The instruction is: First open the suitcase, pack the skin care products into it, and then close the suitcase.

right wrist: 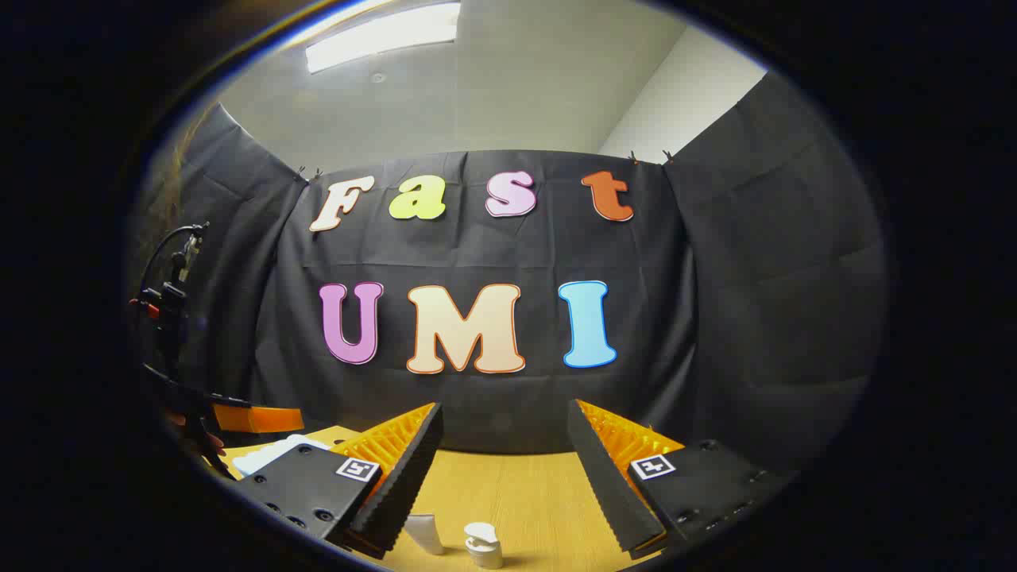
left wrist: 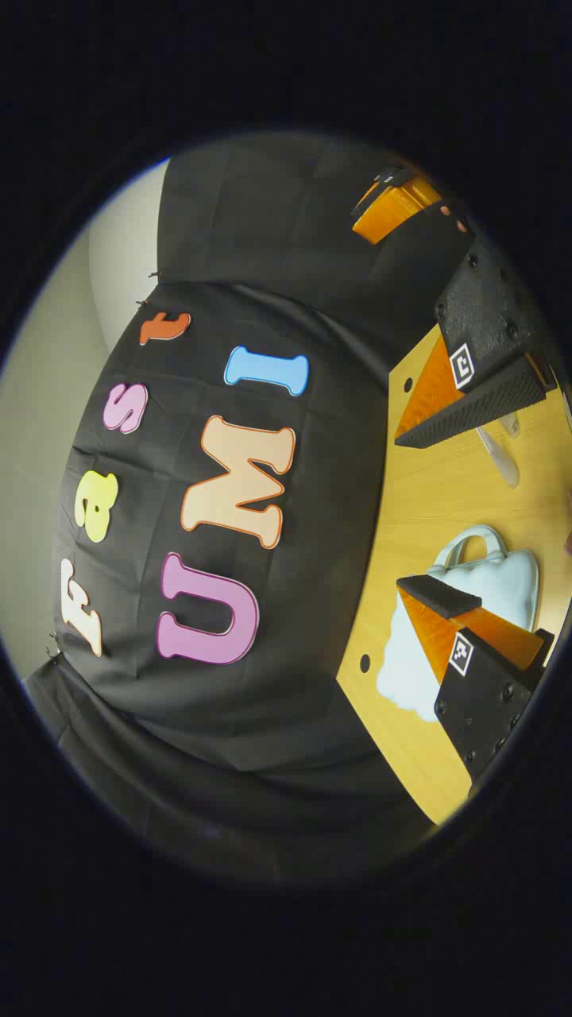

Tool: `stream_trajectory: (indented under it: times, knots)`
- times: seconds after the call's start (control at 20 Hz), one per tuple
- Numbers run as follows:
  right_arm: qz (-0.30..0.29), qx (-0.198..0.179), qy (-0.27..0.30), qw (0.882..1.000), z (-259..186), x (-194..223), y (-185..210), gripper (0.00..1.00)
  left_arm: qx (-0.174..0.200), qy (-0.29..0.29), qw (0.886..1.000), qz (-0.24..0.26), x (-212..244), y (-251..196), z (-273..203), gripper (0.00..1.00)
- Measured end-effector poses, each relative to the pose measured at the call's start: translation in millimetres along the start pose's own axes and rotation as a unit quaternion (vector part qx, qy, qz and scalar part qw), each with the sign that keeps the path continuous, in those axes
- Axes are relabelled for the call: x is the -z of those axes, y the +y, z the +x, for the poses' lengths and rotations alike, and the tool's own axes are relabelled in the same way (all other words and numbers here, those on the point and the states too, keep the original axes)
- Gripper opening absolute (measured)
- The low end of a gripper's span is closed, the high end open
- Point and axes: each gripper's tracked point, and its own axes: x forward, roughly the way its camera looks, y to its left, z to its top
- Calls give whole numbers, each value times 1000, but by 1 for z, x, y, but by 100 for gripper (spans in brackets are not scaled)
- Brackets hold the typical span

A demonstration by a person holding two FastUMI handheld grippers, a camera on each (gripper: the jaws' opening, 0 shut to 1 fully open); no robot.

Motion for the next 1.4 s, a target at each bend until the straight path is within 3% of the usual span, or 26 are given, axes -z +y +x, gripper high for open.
stream_trajectory:
  times: [0.2,0.45,0.75,0.85,1.05,1.2,1.4]
  knots:
    - [2,4,17,1000,-2,12,-7,98,-10,25,999,-27,12,6,6,95]
    - [2,0,36,999,-3,22,-10,98,-27,49,998,-12,20,21,15,95]
    - [13,-2,66,998,-4,40,-14,99,36,119,991,51,40,-4,40,94]
    - [20,-1,70,997,-4,43,-17,98,60,161,984,49,54,-18,55,94]
    - [23,8,82,996,-8,53,-25,99,72,232,970,13,85,-23,74,94]
    - [21,14,92,995,-13,59,-29,99,60,288,956,-10,110,-18,95,95]
    - [22,22,96,995,-18,64,-33,100,31,373,927,3,146,-2,110,95]
